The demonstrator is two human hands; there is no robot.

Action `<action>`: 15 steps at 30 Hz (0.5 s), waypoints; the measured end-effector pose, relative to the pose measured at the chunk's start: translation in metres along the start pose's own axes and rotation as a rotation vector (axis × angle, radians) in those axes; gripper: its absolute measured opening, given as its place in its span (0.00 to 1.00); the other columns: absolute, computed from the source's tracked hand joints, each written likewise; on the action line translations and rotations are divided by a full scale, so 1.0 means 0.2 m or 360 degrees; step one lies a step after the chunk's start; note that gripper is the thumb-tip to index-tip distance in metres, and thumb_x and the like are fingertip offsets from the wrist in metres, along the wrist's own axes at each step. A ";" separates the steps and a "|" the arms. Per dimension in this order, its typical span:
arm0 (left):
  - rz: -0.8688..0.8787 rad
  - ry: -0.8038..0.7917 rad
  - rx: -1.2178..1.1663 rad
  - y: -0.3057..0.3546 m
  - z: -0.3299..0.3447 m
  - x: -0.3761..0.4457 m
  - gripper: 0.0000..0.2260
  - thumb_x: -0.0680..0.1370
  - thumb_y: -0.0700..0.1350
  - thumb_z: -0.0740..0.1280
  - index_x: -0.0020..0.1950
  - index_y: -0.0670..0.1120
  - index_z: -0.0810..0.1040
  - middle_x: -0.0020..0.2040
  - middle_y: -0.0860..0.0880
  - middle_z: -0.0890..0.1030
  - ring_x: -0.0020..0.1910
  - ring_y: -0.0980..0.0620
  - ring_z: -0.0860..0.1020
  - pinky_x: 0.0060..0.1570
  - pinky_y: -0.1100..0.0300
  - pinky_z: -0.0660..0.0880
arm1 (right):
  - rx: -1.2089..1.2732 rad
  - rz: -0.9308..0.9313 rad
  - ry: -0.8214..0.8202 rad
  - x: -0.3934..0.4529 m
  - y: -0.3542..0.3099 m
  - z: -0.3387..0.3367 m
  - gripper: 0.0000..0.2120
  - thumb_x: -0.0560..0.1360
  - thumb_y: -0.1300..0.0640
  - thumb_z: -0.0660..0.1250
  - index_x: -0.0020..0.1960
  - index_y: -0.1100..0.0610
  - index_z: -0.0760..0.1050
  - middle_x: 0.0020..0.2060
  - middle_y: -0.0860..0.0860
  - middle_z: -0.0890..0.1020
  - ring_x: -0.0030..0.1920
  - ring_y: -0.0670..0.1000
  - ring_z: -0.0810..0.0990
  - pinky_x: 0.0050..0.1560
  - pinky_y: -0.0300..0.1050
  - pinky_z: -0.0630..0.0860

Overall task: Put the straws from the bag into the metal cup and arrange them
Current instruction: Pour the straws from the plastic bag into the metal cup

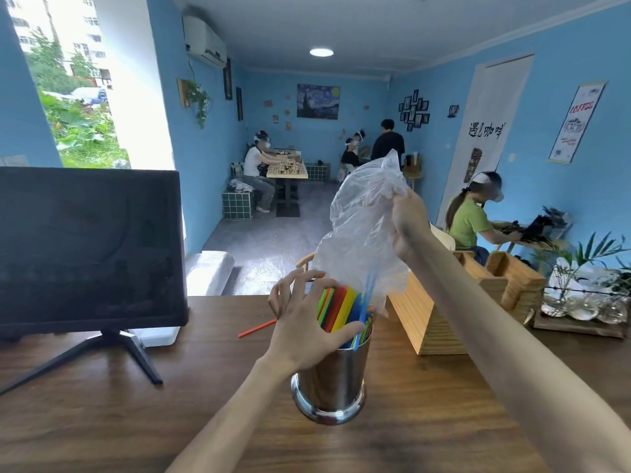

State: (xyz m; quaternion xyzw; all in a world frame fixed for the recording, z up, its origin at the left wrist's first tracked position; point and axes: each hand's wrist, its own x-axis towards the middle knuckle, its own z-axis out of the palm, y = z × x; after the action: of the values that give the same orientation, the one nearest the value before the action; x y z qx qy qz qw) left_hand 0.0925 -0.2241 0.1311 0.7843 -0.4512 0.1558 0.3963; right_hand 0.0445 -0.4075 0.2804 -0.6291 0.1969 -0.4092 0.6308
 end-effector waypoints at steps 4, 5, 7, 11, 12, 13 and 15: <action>-0.0010 0.0247 0.0039 0.06 0.02 0.01 0.19 0.70 0.72 0.64 0.46 0.58 0.75 0.54 0.60 0.70 0.62 0.52 0.64 0.61 0.53 0.59 | 0.0052 -0.0043 -0.0001 0.00 -0.06 0.05 0.21 0.85 0.65 0.50 0.42 0.49 0.74 0.41 0.47 0.80 0.42 0.47 0.78 0.44 0.40 0.79; -0.0026 0.0270 0.0058 0.07 0.02 0.01 0.21 0.70 0.74 0.63 0.42 0.57 0.75 0.51 0.60 0.71 0.60 0.53 0.64 0.60 0.54 0.58 | 0.0064 -0.0051 -0.0001 0.00 -0.08 0.06 0.20 0.86 0.63 0.50 0.45 0.49 0.76 0.44 0.49 0.81 0.45 0.48 0.80 0.50 0.44 0.80; -0.0034 0.0272 0.0170 0.10 0.03 0.02 0.27 0.68 0.79 0.60 0.34 0.55 0.74 0.46 0.61 0.71 0.56 0.55 0.62 0.58 0.55 0.55 | 0.0097 -0.0061 0.0005 0.01 -0.10 0.07 0.19 0.86 0.62 0.51 0.48 0.50 0.77 0.47 0.50 0.82 0.49 0.51 0.80 0.54 0.48 0.79; 0.0042 0.0094 0.0474 0.13 0.05 0.05 0.30 0.68 0.78 0.62 0.28 0.51 0.73 0.41 0.61 0.71 0.52 0.54 0.65 0.55 0.54 0.55 | 0.0138 -0.0067 -0.0012 0.03 -0.10 0.08 0.19 0.86 0.63 0.50 0.47 0.51 0.77 0.46 0.49 0.82 0.50 0.51 0.80 0.57 0.50 0.80; 0.0075 0.0050 0.0497 0.13 0.05 0.05 0.28 0.70 0.75 0.63 0.28 0.52 0.75 0.40 0.60 0.71 0.52 0.53 0.66 0.54 0.54 0.54 | 0.0157 -0.0062 -0.0037 0.03 -0.10 0.08 0.20 0.85 0.64 0.50 0.46 0.50 0.77 0.44 0.48 0.82 0.47 0.49 0.81 0.54 0.48 0.81; 0.0099 0.0021 0.0493 0.13 0.05 0.06 0.26 0.72 0.73 0.64 0.29 0.52 0.79 0.40 0.60 0.71 0.53 0.52 0.67 0.54 0.54 0.54 | 0.0184 -0.0055 -0.0048 0.03 -0.09 0.08 0.22 0.84 0.67 0.50 0.44 0.50 0.76 0.41 0.47 0.82 0.43 0.47 0.80 0.47 0.43 0.82; 0.0108 -0.0032 0.0444 0.14 0.04 0.06 0.25 0.75 0.70 0.64 0.33 0.52 0.83 0.40 0.59 0.71 0.54 0.51 0.67 0.55 0.54 0.54 | 0.0184 -0.0051 -0.0018 0.04 -0.09 0.07 0.22 0.82 0.69 0.49 0.41 0.51 0.75 0.36 0.45 0.79 0.37 0.45 0.78 0.38 0.38 0.78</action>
State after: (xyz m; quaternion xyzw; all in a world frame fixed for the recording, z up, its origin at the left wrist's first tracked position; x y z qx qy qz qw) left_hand 0.0754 -0.2450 0.1460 0.8176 -0.4554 0.2224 0.2735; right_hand 0.0541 -0.4025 0.3021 -0.5970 0.1593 -0.4264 0.6605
